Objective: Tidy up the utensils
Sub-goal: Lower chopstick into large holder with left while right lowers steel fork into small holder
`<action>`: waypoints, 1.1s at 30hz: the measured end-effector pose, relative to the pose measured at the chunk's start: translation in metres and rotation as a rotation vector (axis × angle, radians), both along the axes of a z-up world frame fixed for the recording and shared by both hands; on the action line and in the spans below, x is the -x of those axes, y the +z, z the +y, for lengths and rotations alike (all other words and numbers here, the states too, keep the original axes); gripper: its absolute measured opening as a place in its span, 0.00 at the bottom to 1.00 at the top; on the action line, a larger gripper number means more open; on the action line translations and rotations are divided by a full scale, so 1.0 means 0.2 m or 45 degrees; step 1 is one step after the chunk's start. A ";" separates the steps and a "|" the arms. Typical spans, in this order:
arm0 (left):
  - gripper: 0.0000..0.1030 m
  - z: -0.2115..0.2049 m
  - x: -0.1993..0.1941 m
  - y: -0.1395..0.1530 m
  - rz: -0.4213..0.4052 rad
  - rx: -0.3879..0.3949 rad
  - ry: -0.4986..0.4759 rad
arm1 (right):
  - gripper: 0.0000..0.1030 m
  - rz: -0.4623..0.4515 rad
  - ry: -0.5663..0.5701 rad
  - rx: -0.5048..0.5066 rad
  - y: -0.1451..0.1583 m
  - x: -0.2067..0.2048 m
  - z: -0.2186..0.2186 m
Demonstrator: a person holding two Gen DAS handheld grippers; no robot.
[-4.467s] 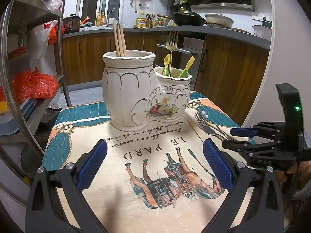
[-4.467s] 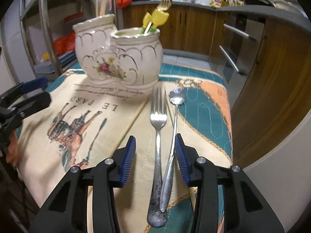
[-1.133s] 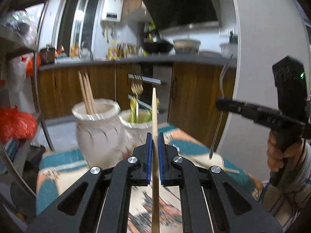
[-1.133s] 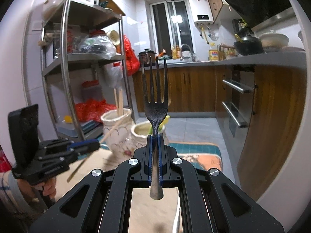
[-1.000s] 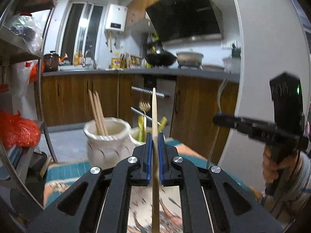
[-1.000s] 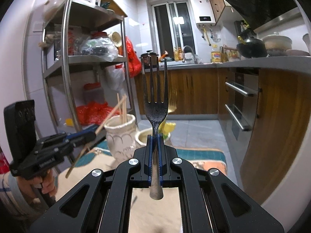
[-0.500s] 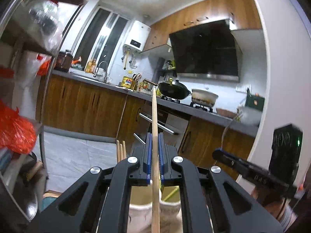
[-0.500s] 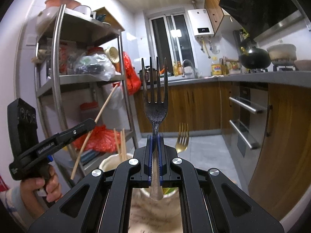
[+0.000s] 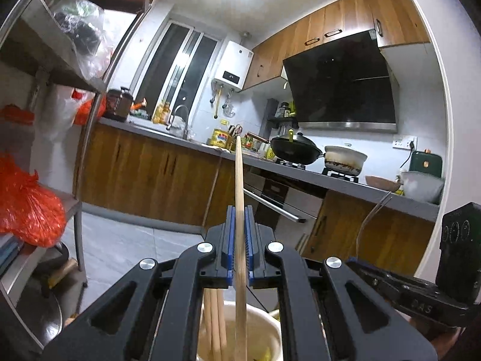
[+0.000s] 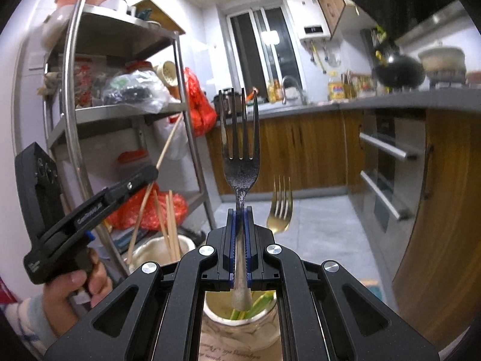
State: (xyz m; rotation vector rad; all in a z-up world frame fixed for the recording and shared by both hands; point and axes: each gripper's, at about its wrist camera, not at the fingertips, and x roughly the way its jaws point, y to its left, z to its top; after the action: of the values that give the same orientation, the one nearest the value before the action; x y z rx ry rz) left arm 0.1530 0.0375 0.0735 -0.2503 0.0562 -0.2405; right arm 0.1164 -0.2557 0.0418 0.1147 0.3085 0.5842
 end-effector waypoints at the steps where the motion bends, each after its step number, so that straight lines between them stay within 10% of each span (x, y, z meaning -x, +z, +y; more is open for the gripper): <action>1: 0.06 -0.01 -0.01 -0.01 -0.007 -0.008 0.007 | 0.06 0.016 0.004 -0.001 -0.01 -0.01 0.00; 33: 0.06 0.00 0.17 -0.20 0.179 -0.232 0.081 | 0.06 0.233 0.086 0.203 -0.26 -0.09 0.20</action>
State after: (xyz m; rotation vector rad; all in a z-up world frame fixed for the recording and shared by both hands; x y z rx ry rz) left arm 0.1192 0.0381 0.0336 -0.0874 0.2081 -0.1531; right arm 0.1348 -0.2149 -0.0106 0.0035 0.5366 0.6152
